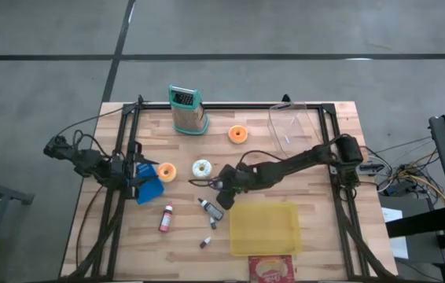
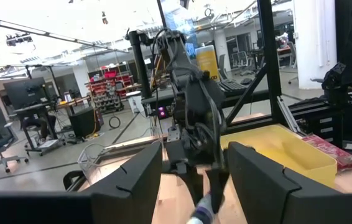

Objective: Pick & Place Food Item
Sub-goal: Put the violet food coloring bottle into the transparent bin

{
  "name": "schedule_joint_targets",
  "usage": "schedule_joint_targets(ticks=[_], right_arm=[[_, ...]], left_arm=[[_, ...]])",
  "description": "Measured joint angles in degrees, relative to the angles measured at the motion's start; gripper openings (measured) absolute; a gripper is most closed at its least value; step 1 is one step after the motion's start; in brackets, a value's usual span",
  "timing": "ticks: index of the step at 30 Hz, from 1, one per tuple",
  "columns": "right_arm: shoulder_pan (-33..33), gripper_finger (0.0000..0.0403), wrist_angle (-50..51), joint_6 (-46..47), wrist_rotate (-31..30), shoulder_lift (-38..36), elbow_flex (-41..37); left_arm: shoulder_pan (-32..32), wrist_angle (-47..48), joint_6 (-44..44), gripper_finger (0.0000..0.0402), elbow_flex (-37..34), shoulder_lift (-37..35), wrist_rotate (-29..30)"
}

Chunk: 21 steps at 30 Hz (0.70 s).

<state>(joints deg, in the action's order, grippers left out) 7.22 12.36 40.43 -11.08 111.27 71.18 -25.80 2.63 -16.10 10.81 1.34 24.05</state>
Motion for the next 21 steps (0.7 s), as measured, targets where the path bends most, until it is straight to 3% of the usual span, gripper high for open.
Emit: schedule_joint_targets(ticks=[9, 21], right_arm=[[-0.5, 0.0134, 6.2, -0.3, -4.3, -6.6, 0.0], [-4.9, 0.0134, 28.5, 5.3, -10.9, -17.2, 0.5]], left_arm=[[0.0, 0.0, 0.0, 0.0188, 0.0, 0.0, 0.0], [0.0, 0.0, 0.0, 0.0188, 0.0, 0.2, 0.0]])
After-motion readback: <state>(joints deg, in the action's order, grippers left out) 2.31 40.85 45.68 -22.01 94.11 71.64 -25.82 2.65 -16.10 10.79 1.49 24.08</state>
